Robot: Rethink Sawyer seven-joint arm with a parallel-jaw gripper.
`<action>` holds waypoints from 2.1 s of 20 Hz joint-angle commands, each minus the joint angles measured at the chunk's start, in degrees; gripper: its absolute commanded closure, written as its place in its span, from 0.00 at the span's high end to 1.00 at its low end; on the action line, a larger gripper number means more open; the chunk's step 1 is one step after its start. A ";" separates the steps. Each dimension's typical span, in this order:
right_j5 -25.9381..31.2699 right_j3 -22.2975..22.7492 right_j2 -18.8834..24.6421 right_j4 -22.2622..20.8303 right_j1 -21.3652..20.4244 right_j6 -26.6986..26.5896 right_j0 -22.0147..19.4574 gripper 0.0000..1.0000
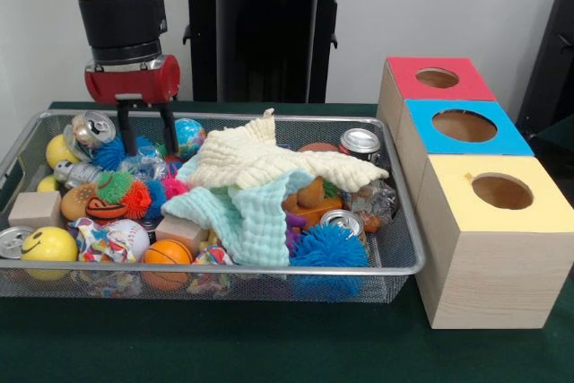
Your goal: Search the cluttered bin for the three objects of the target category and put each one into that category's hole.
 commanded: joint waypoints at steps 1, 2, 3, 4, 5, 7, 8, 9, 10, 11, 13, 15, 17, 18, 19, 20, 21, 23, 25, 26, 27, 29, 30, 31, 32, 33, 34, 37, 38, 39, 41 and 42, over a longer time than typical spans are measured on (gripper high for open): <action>-3.65 3.12 -1.88 -2.11 1.13 3.17 -0.11 1.00; -4.40 3.67 -2.42 -2.38 0.98 3.68 0.24 1.00; -4.98 3.86 -2.86 -2.49 0.98 4.05 0.68 1.00; -5.47 3.76 -3.14 -2.55 1.14 4.29 1.06 1.00; -5.95 3.65 -3.43 -2.60 1.30 4.54 1.44 1.00; -6.58 3.25 -4.06 -2.69 1.53 4.73 2.07 1.00; -6.32 2.95 -4.05 -2.60 1.72 4.45 2.07 1.00; -6.11 2.90 -3.89 -2.42 1.87 3.96 1.77 1.00; -5.88 2.62 -3.58 -2.41 2.36 3.22 1.25 1.00; -5.65 2.34 -3.27 -2.40 2.85 2.48 0.72 1.00; -5.39 2.05 -2.51 -2.55 3.74 1.13 -0.53 1.00; -5.28 2.03 -2.22 -2.71 4.03 0.52 -1.19 1.00; -5.52 1.78 -2.27 -2.96 4.56 0.45 -1.26 1.00; -5.91 1.71 -2.59 -3.20 4.79 0.70 -0.99 1.00; -6.44 1.65 -3.10 -3.46 4.88 1.16 -0.49 1.00; -6.73 0.98 -3.59 -3.57 5.22 1.56 0.26 1.00; -7.34 0.73 -4.15 -3.86 5.53 1.95 0.77 1.00; -8.58 0.67 -4.93 -4.48 6.17 2.28 1.03 1.00; -9.00 0.34 -5.05 -4.82 6.92 1.85 0.84 1.00; -8.97 -0.01 -5.07 -4.86 7.20 1.59 0.76 1.00; -9.09 -0.27 -5.17 -5.07 7.51 1.44 0.70 1.00; -9.51 -0.91 -5.31 -5.49 8.32 1.30 0.60 1.00; -9.62 -1.18 -5.30 -5.64 8.72 1.18 0.54 1.00; -9.59 -1.25 -5.30 -5.73 8.79 1.16 0.53 1.00; -9.69 -1.23 -5.40 -5.83 8.74 1.25 0.59 1.00; -9.78 -1.21 -5.51 -5.93 8.69 1.35 0.65 1.00; -9.53 -1.26 -5.09 -6.04 8.95 0.88 0.07 1.00; -7.73 -1.30 -3.30 -6.22 9.18 -1.25 -2.34 1.00; -6.81 -1.30 -2.50 -6.17 9.26 -2.25 -3.40 1.00; -6.07 -1.31 -1.86 -6.13 9.34 -3.03 -4.22 1.00; -6.07 -1.01 -1.70 -6.45 9.13 -3.16 -4.63 1.00; -6.00 -1.25 -1.68 -6.60 9.29 -3.29 -4.66 1.00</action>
